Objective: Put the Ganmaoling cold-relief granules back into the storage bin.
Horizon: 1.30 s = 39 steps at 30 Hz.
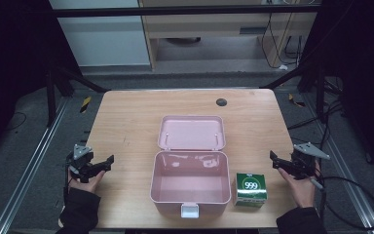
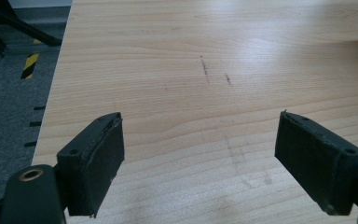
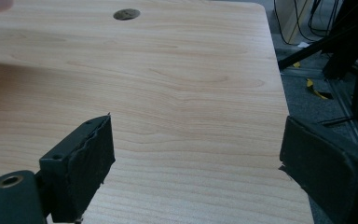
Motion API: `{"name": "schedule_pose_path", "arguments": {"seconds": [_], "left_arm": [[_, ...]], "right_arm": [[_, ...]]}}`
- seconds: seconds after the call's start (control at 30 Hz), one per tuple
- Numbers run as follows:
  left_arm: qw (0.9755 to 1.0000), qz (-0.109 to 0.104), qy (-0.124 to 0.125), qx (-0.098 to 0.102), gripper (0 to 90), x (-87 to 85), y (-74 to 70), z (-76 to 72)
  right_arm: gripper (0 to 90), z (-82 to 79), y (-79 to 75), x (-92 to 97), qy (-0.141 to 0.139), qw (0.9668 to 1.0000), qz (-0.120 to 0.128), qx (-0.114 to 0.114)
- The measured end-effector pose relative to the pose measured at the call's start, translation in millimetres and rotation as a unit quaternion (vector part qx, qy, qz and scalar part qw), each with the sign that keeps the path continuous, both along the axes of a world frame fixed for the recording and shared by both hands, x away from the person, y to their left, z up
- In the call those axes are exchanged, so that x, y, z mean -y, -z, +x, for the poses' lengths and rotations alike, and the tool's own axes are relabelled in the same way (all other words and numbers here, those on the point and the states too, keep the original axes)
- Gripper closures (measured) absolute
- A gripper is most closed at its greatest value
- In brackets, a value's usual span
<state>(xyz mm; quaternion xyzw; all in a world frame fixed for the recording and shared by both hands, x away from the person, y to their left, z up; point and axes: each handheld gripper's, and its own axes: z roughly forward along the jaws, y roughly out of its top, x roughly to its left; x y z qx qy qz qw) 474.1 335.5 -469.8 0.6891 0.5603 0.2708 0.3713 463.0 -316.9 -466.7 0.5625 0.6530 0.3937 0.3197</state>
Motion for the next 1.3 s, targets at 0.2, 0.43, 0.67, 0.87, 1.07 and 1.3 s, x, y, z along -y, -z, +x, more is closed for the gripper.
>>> {"name": "schedule_pose_path", "arguments": {"seconds": [0.2,0.43,0.67,0.87,1.07,1.3], "left_arm": [[1.0,0.003,0.001,0.0,15.1,0.4,-0.4,-0.4],[0.9999,0.01,0.006,-0.005,16.0,0.3,1.0,-0.4],[0.9999,0.014,0.008,-0.004,16.8,2.1,0.6,-0.1],[0.9998,0.018,0.009,-0.008,16.9,3.1,1.5,0.8],[0.9997,0.018,0.009,-0.01,17.2,2.8,2.1,1.1],[0.9996,0.021,0.014,-0.013,17.3,4.5,2.7,1.4]], "right_arm": [[12.3,-3.0,-7.7,3.5,-0.015,0.9998,0.001,0.013],[13.1,-5.1,-22.8,0.2,-0.042,0.999,0.003,0.016],[13.5,-7.7,-39.1,-3.7,-0.079,0.9967,0.004,0.02],[14.0,-8.5,-58.4,-13.5,-0.125,0.9919,-0.012,0.016],[14.0,-7.0,-77.0,-21.4,-0.153,0.9877,-0.018,0.023],[13.2,-4.2,-91.8,-32.5,-0.196,0.9799,-0.035,0.01]]}}
